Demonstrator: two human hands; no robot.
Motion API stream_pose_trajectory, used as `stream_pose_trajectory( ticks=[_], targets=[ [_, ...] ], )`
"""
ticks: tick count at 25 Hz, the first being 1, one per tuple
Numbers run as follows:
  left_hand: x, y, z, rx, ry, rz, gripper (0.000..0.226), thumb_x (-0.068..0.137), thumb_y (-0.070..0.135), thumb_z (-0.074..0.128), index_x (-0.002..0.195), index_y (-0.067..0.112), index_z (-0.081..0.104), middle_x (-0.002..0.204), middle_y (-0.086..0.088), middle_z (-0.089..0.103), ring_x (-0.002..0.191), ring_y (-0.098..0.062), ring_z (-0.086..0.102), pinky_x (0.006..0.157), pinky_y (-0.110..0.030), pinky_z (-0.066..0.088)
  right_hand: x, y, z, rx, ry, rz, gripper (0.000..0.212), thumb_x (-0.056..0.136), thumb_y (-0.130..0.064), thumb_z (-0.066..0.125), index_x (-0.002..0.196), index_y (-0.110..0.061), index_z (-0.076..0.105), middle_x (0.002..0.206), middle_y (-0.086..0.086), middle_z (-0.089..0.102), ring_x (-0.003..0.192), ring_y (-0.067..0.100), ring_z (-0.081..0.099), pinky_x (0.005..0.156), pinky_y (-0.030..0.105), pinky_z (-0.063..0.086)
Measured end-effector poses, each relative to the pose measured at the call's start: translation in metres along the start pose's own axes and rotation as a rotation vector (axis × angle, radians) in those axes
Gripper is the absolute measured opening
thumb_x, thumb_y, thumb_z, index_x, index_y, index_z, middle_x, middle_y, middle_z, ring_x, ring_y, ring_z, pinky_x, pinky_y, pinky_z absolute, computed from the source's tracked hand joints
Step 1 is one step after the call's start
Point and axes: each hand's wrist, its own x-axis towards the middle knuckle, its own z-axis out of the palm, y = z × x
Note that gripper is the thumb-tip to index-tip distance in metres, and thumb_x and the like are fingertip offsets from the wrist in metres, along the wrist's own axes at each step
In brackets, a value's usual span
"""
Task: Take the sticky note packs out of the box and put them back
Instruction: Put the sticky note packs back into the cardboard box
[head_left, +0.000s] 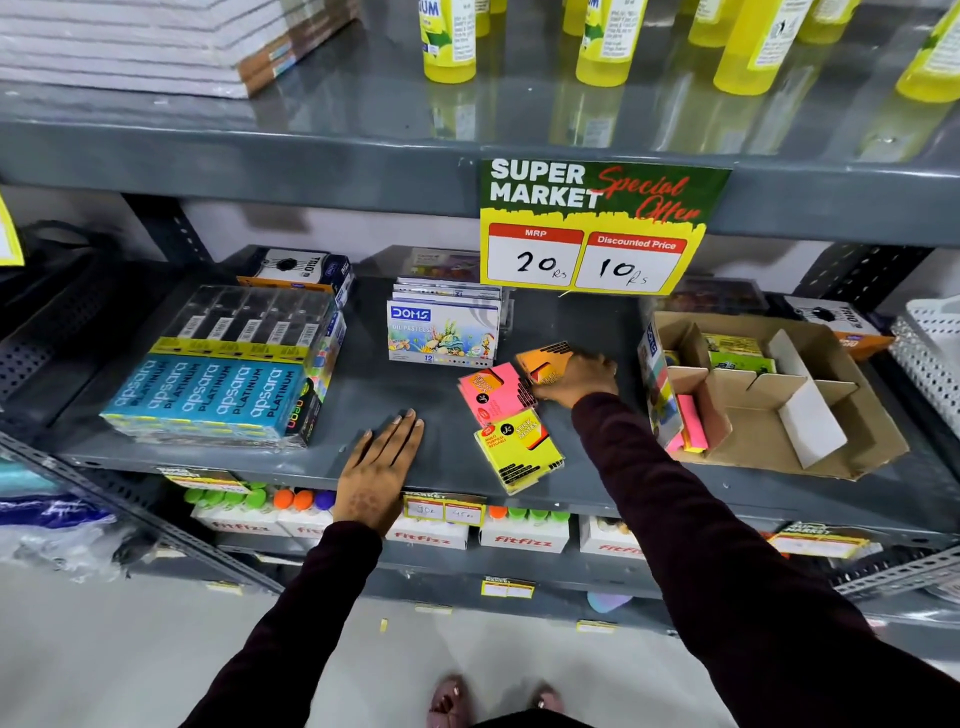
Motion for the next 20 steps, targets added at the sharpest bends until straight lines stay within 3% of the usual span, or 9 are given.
stream_pose_trajectory(
  ticks=[5,9,12,14,17,20],
  targets=[
    [-0.001,0.000,-0.001,0.005,0.007,0.001,0.097,0.051,-0.014,0.060,0.141,0.009,0.032,0.148,-0.010,0.038,0.134,-0.026,0.040,0.108,-0.049,0.034,-0.004,-0.001,0.001,-0.023,0.043,-0.001,0.084,0.069,-0.061,0.071,0.125,-0.001,0.055,0.137,0.027,0.051,0.131,0.038,0.043,0.113,0.045,0.032],
    [-0.001,0.000,-0.001,-0.008,-0.001,0.001,0.094,0.058,-0.015,0.056,0.143,0.010,0.025,0.152,-0.009,0.030,0.138,-0.025,0.033,0.112,-0.046,0.027,-0.019,0.001,-0.009,-0.030,0.090,0.029,0.094,0.065,-0.062,0.073,0.131,0.000,0.049,0.136,0.025,0.051,0.127,0.038,0.047,0.111,0.043,0.036],
    [-0.002,-0.001,-0.002,-0.010,0.008,0.000,0.094,0.059,-0.013,0.060,0.143,0.011,0.025,0.152,-0.008,0.031,0.138,-0.024,0.034,0.112,-0.045,0.028,-0.042,0.002,-0.028,-0.006,0.226,0.003,0.098,0.064,-0.059,0.074,0.135,0.002,0.042,0.136,0.024,0.051,0.126,0.038,0.047,0.110,0.044,0.036],
    [-0.002,-0.001,-0.002,-0.011,0.017,0.005,0.096,0.055,-0.010,0.068,0.141,0.009,0.032,0.149,-0.009,0.037,0.134,-0.025,0.040,0.110,-0.046,0.032,-0.061,0.015,-0.046,0.059,0.338,0.014,0.092,0.062,-0.059,0.073,0.128,0.000,0.049,0.129,0.023,0.057,0.121,0.037,0.053,0.104,0.043,0.041],
    [-0.003,-0.001,-0.001,-0.018,0.011,0.012,0.097,0.053,-0.008,0.071,0.140,0.009,0.033,0.148,-0.010,0.039,0.132,-0.026,0.042,0.109,-0.048,0.034,-0.088,0.061,-0.068,0.139,0.455,0.141,0.075,0.062,-0.061,0.074,0.107,-0.001,0.063,0.107,0.024,0.069,0.104,0.035,0.064,0.091,0.041,0.049],
    [-0.003,-0.002,-0.001,-0.022,-0.032,0.004,0.107,0.048,-0.005,0.076,0.142,0.010,0.029,0.151,-0.008,0.035,0.136,-0.026,0.038,0.111,-0.047,0.030,-0.108,0.118,-0.075,0.272,0.483,0.325,0.078,0.064,-0.054,0.079,0.109,0.008,0.060,0.110,0.030,0.066,0.108,0.040,0.062,0.092,0.045,0.049]
  ],
)
